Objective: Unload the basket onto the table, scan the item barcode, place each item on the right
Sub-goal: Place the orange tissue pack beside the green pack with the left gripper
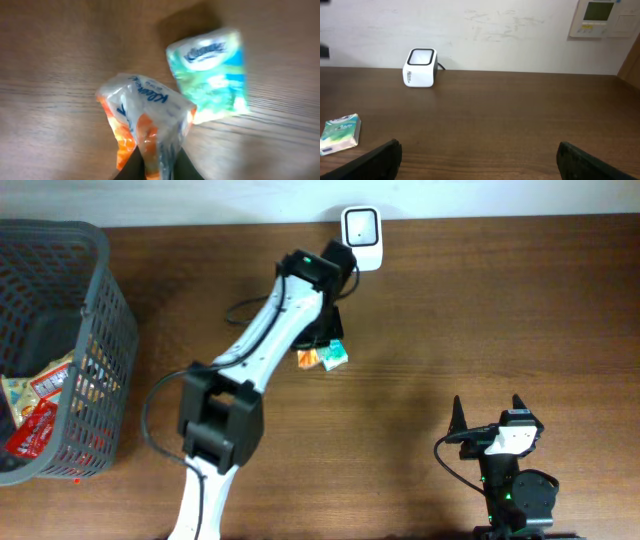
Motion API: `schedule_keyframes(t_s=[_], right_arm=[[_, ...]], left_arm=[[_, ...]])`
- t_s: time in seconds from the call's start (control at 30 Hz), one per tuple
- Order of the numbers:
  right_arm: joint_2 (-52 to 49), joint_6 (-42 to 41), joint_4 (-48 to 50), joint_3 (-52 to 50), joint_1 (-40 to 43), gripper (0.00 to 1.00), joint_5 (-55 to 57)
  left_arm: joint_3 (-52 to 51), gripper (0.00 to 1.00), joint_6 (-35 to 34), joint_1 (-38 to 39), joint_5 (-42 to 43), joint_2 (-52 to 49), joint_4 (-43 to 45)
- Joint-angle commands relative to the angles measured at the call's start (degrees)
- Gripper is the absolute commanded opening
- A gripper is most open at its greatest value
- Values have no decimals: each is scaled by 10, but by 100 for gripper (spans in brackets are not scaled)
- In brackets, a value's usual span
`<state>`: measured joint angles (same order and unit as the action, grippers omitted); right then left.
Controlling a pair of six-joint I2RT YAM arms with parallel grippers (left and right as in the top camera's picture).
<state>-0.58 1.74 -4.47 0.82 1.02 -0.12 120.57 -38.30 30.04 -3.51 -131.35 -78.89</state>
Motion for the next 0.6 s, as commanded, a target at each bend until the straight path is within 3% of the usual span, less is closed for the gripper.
schedule_keyframes(t_s=[0.0,0.03,0.07,0.1,0.27,0.37,0.57], right_arm=[[4,-1,-1,-5,-3,98,-3],[4,-1,-1,-5,-3,98,-3],[4,-1,-1,-5,-3,98,-3],[4,-1,-1,-5,-3,98,-3],[4,-1,-1,-5,-3,98,-3],[4,-1,-1,-5,-3,98,-3],[4,0,-1,-5,-3,98,-3]], left_arm=[[4,54,18,-5,-1,-4,-11],[11,62,38,-5,7,-4,-14],[26,90,63,-7,13,-4,-19],[53,93,67,-9,12,-3,-43],[309,95,109,-57,14,-3,-179],[424,99,144,-105,33,42,-178],[440,100,161,-286,-20,166,-178]])
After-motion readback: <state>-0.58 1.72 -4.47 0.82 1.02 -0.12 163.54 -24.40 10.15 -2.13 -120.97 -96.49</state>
